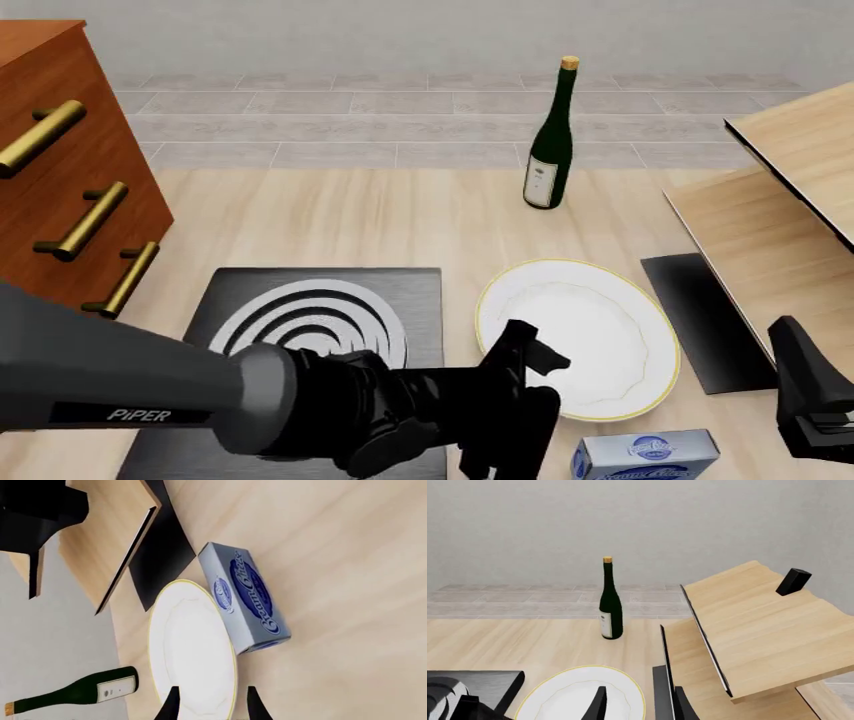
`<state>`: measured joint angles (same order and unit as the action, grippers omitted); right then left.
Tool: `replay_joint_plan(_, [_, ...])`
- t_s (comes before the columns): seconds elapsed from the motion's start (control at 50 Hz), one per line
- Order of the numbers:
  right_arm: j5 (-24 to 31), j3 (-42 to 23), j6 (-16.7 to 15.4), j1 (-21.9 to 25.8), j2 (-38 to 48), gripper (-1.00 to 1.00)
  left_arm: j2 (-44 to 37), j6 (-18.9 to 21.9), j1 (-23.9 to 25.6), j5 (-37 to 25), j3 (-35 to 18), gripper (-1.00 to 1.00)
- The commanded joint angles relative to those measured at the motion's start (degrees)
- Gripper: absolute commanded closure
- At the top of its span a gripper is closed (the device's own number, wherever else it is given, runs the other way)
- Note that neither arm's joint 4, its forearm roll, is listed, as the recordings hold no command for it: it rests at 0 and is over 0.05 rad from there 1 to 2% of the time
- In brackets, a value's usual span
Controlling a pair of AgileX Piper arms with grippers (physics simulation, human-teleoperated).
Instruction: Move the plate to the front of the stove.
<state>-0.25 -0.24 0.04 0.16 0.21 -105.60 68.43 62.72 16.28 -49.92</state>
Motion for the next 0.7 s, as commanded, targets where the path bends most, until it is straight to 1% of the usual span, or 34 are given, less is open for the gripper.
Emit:
replay_joint_plan(0.02, [0.0, 0.0, 0.0, 0.0, 0.0, -1.00, -0.6, 0.6, -0.9, 0.7, -0.2, -1.00])
replay_joint_plan(0.36, [0.0, 0.0, 0.0, 0.0, 0.0, -1.00, -2.6, 0.9, -0.8, 2.2, -0.7, -1.00])
replay_joint_plan(0.7, [0.0, 0.0, -0.2, -0.1, 0.0, -1.00, -3.4, 1.4, -2.2, 2.7, -1.4, -1.00])
